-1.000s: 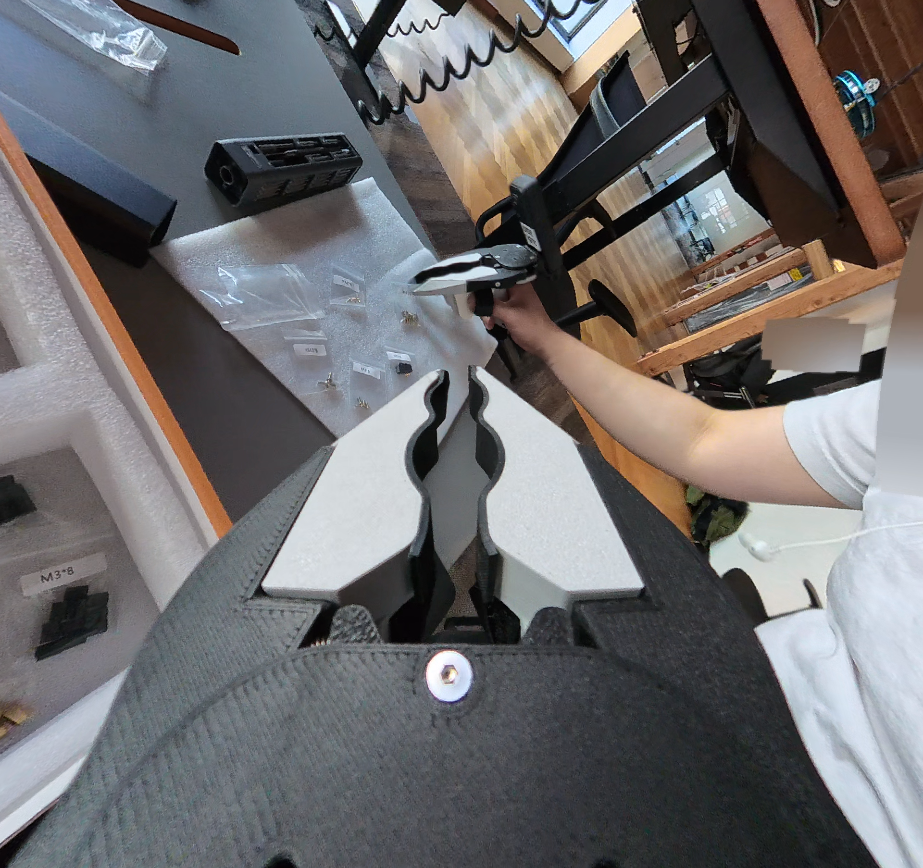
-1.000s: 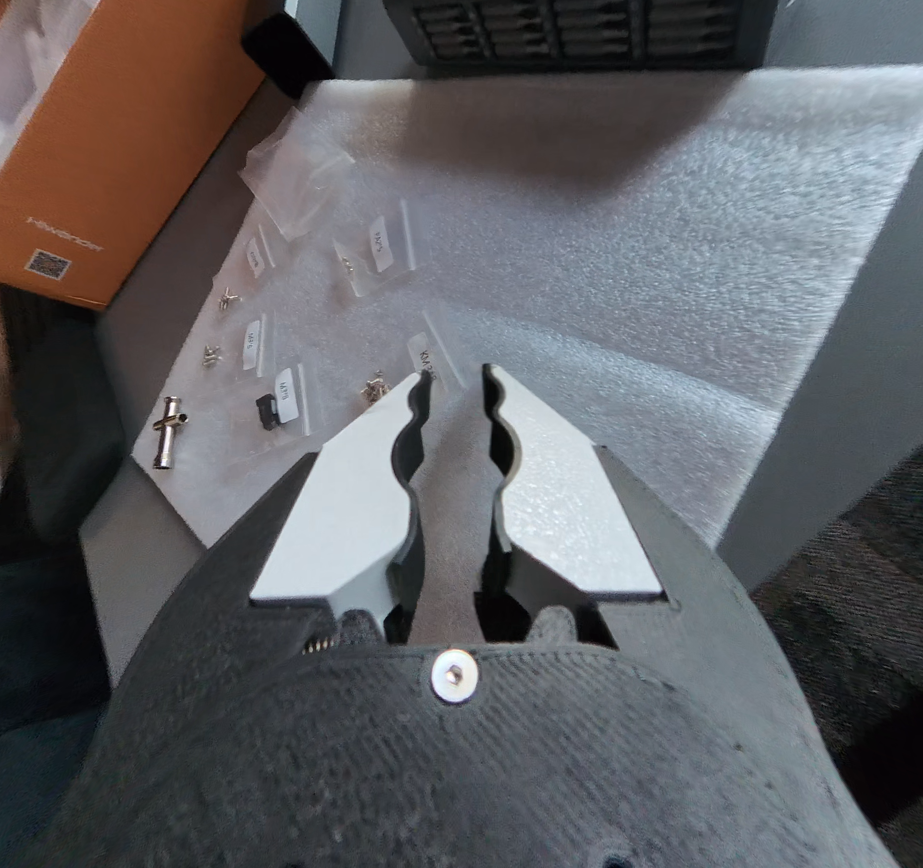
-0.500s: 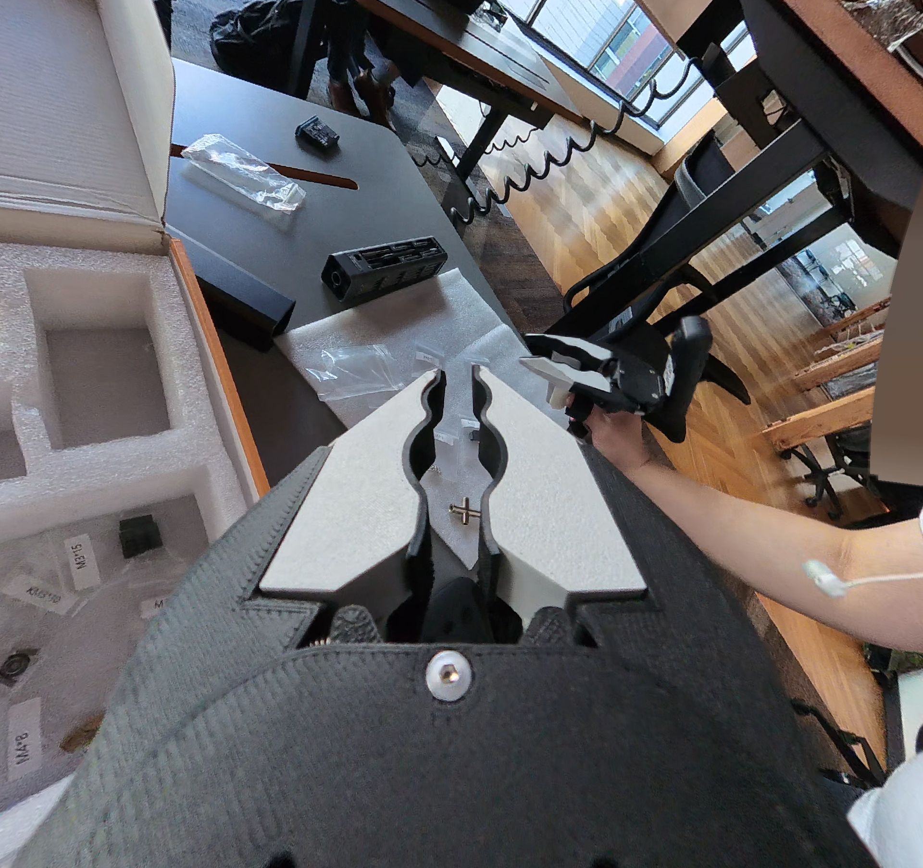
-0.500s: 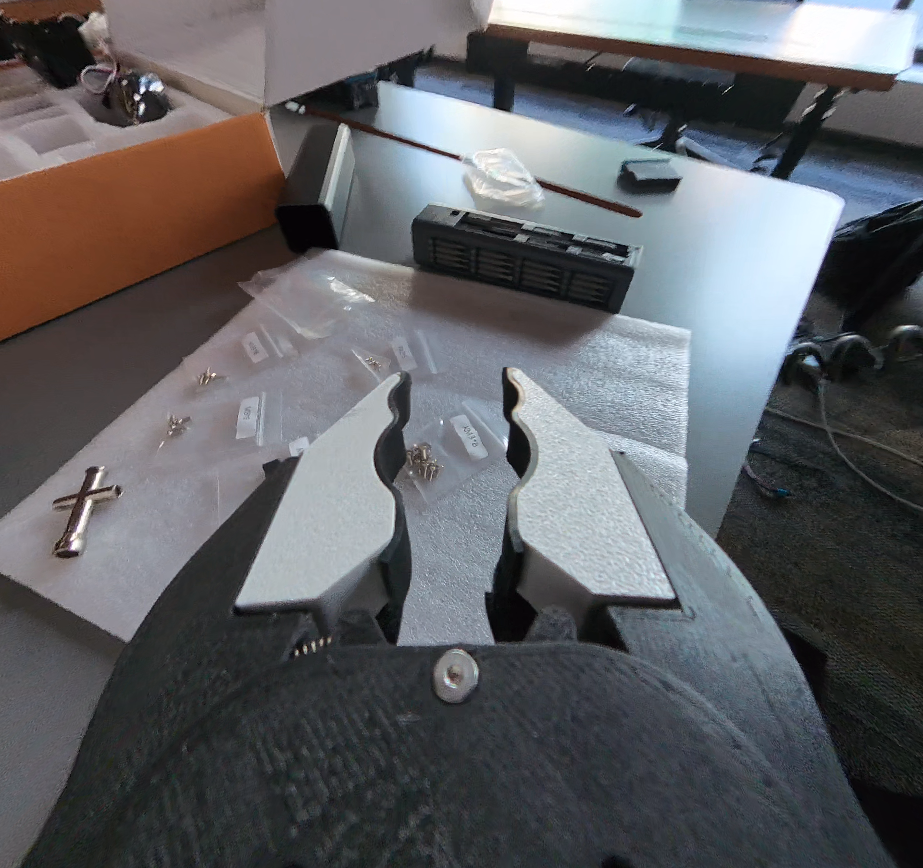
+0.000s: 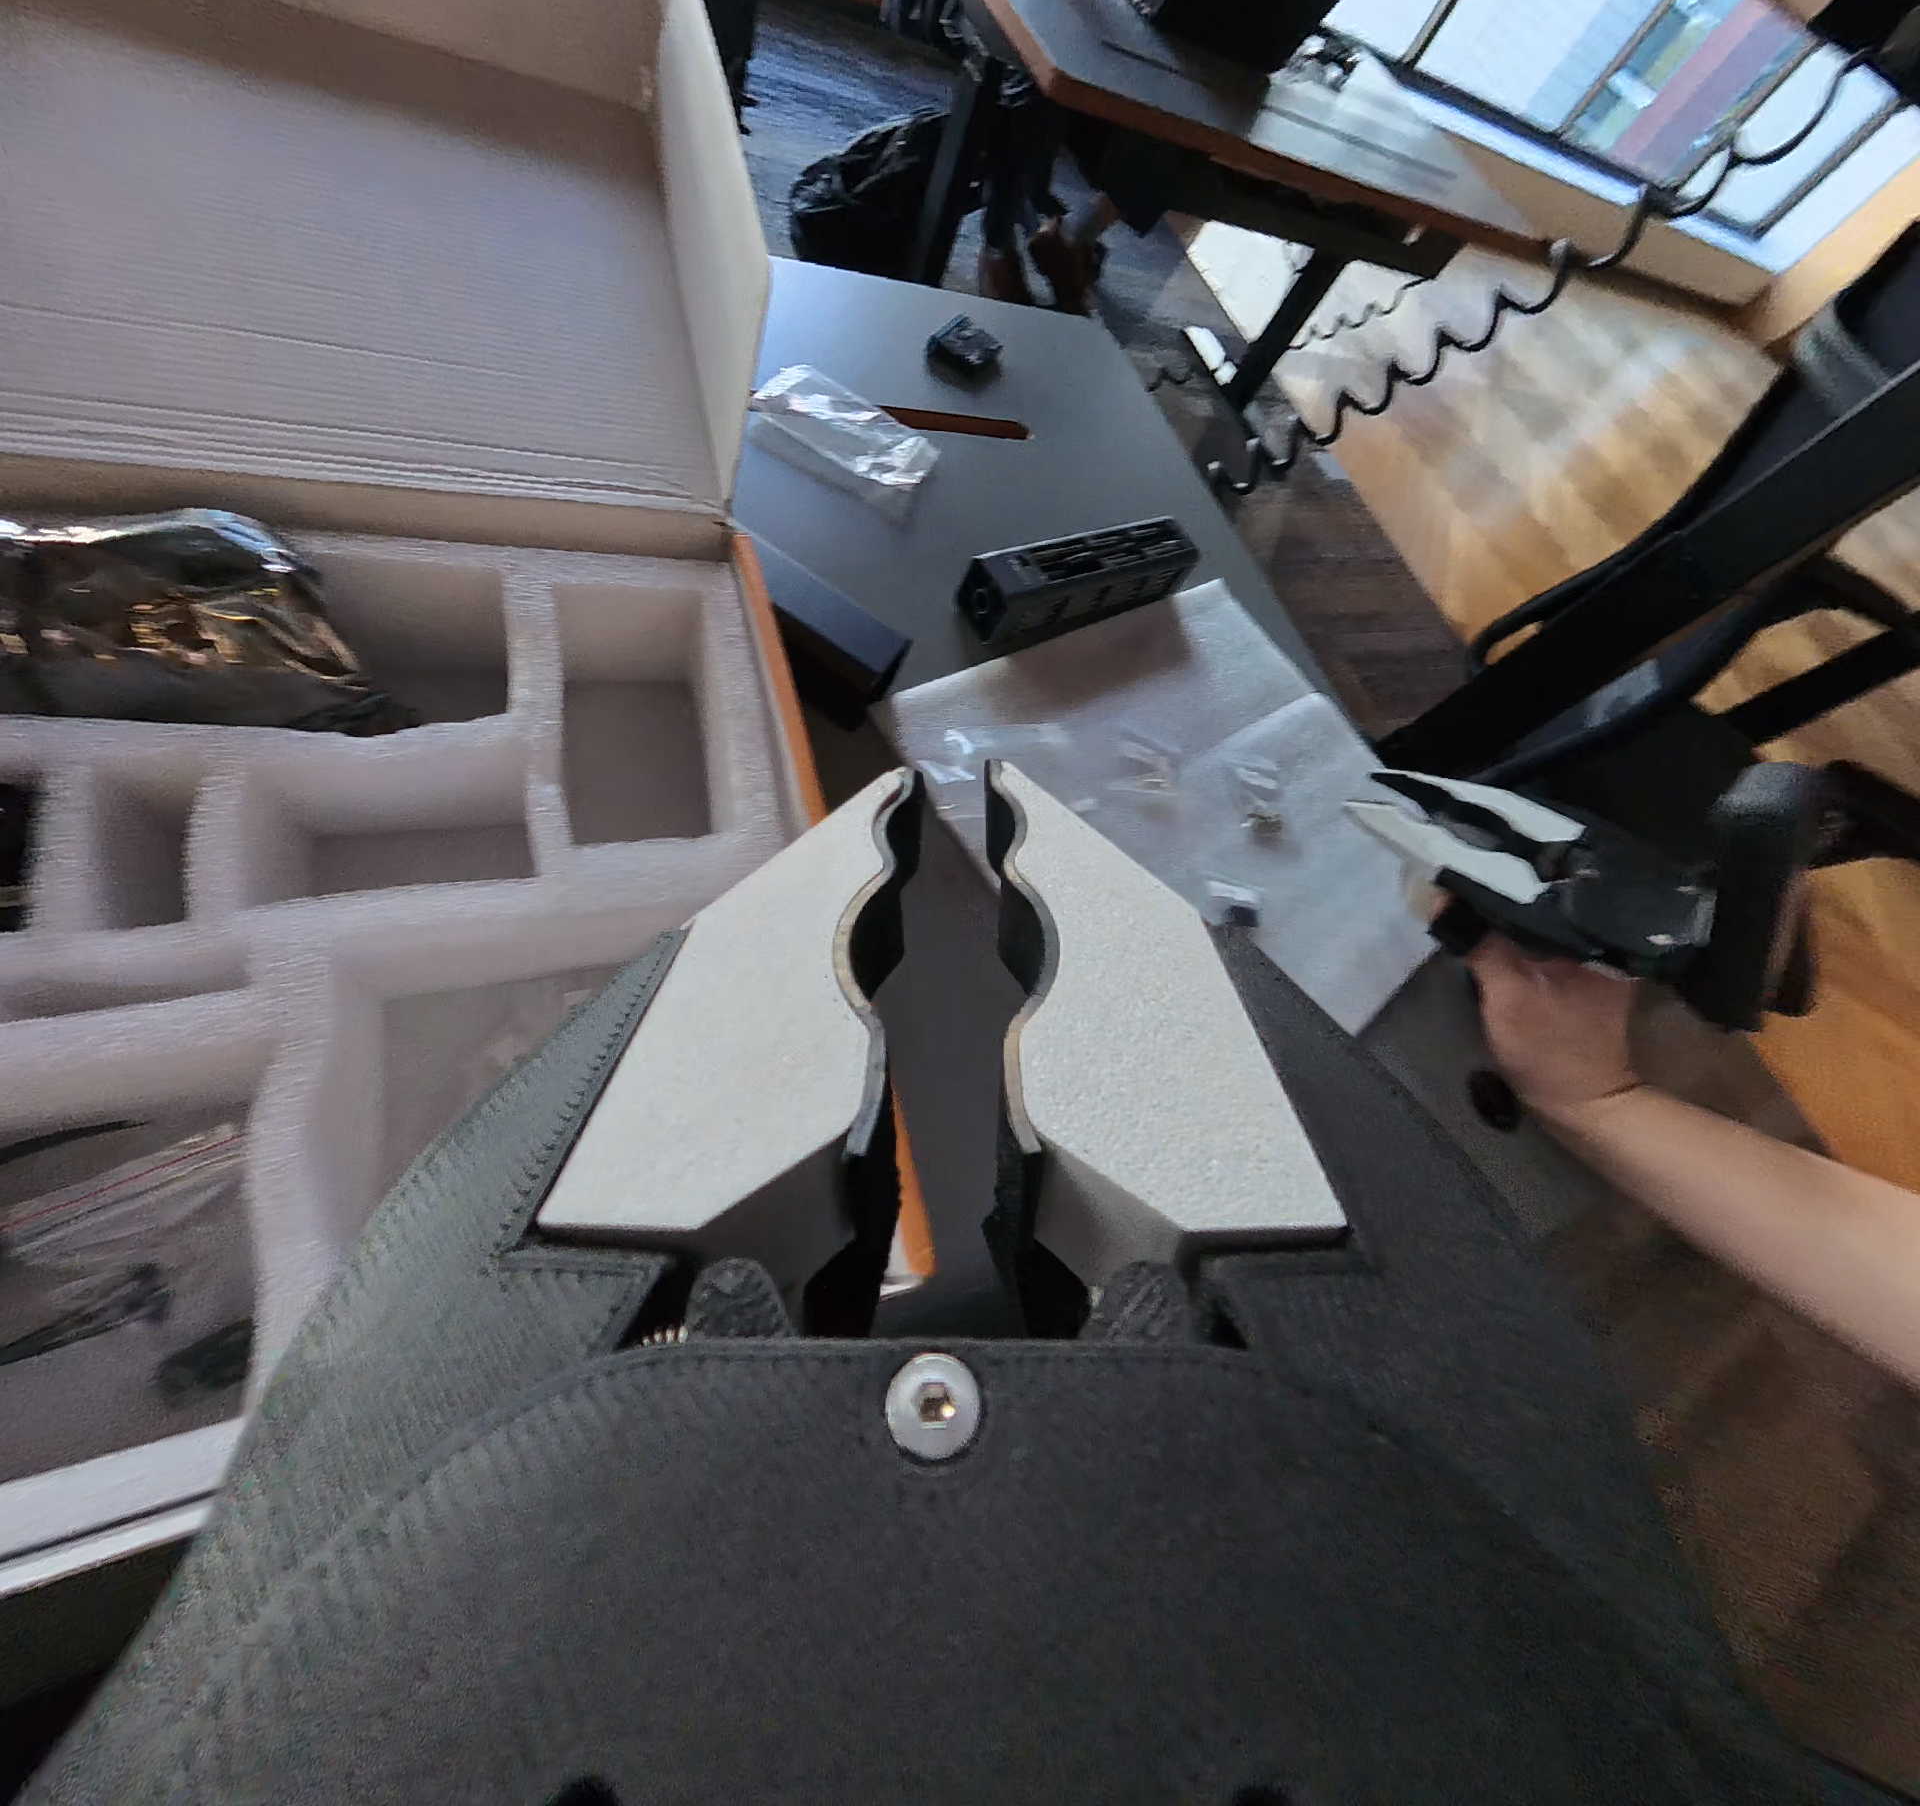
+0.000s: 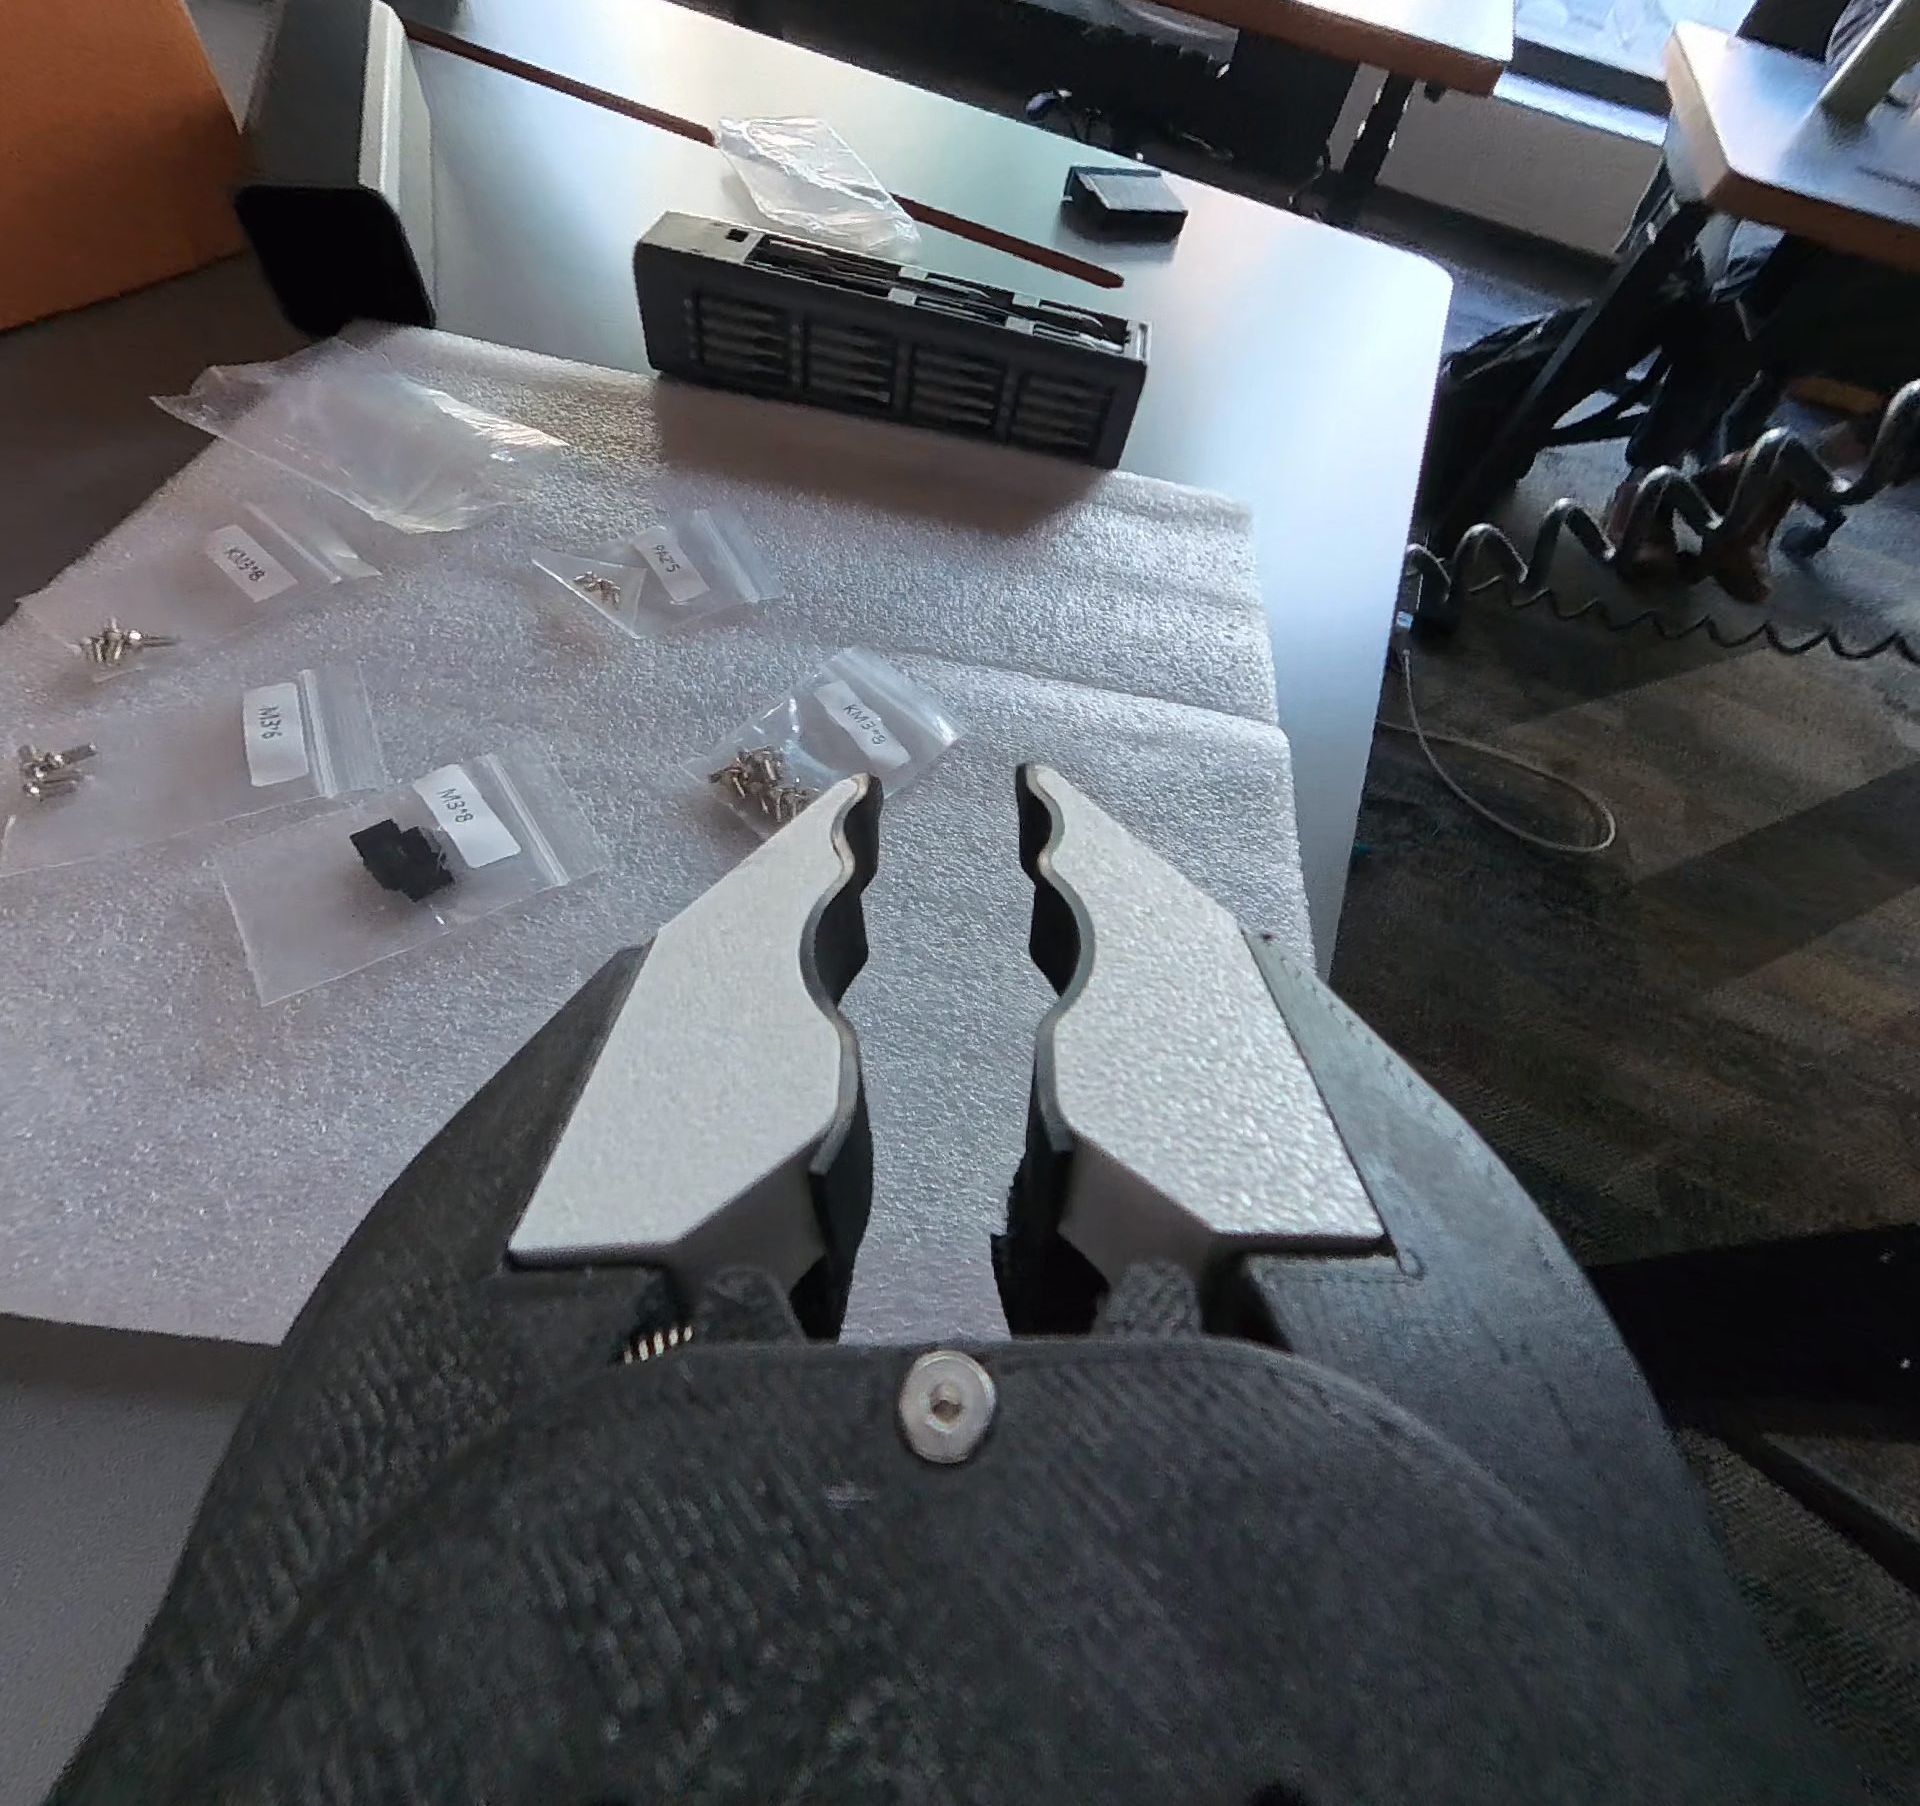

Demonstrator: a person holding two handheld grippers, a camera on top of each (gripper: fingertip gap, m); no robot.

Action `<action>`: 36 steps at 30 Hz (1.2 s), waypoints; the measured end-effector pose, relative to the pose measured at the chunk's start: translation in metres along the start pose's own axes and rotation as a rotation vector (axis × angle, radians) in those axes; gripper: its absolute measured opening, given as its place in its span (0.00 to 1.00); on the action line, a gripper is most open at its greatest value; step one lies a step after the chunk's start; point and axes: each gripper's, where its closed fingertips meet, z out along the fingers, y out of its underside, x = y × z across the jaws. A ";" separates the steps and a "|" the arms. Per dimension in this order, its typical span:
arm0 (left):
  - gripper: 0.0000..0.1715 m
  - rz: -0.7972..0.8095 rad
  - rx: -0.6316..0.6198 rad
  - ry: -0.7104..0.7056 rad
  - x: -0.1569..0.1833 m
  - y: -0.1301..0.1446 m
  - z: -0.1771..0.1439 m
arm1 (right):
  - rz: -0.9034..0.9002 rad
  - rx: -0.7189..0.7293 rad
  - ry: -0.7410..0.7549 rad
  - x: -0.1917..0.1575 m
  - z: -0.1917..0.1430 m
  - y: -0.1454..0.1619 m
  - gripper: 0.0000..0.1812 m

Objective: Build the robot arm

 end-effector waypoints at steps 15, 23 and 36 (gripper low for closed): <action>0.17 0.086 0.105 -0.213 -0.116 -0.005 -0.053 | -0.053 -0.068 0.056 0.002 0.006 0.008 0.14; 0.22 0.292 0.110 -0.267 -0.220 -0.006 -0.119 | -0.065 0.130 0.302 -0.036 -0.037 -0.073 0.16; 0.27 0.215 -0.024 -0.372 -0.391 0.050 -0.241 | -0.130 0.164 0.098 -0.289 0.021 -0.164 0.21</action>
